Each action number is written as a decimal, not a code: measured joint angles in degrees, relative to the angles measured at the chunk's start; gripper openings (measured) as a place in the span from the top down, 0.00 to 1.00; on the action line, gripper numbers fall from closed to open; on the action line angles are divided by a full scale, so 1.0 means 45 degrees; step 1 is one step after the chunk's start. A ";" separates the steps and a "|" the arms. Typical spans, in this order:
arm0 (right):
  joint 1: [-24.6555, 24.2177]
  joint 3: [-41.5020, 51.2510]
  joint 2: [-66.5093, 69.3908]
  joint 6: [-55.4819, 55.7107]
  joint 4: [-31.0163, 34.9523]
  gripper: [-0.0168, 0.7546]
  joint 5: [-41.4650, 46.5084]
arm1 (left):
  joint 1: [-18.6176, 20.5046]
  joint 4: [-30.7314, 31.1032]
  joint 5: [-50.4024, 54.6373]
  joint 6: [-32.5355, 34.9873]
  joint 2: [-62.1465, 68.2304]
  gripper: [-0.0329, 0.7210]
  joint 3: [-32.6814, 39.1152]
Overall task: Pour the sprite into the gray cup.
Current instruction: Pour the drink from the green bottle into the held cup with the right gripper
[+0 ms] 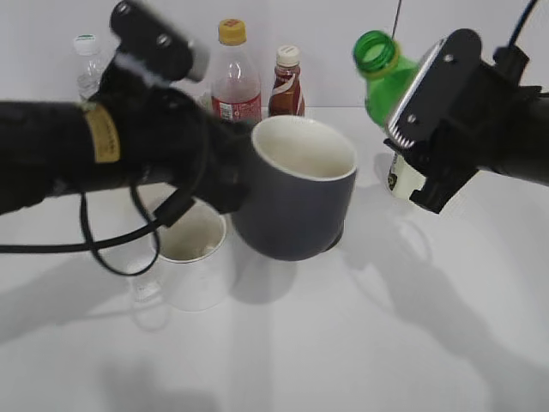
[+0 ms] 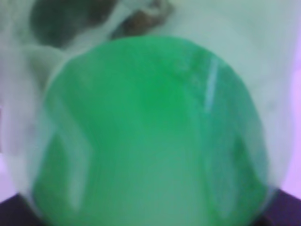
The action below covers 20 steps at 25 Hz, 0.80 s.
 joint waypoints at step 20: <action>0.0122 0.0000 0.0000 -0.4757 0.0388 0.42 -0.2864 | -0.0237 -0.1069 0.1470 -0.0014 0.0392 0.87 -0.0662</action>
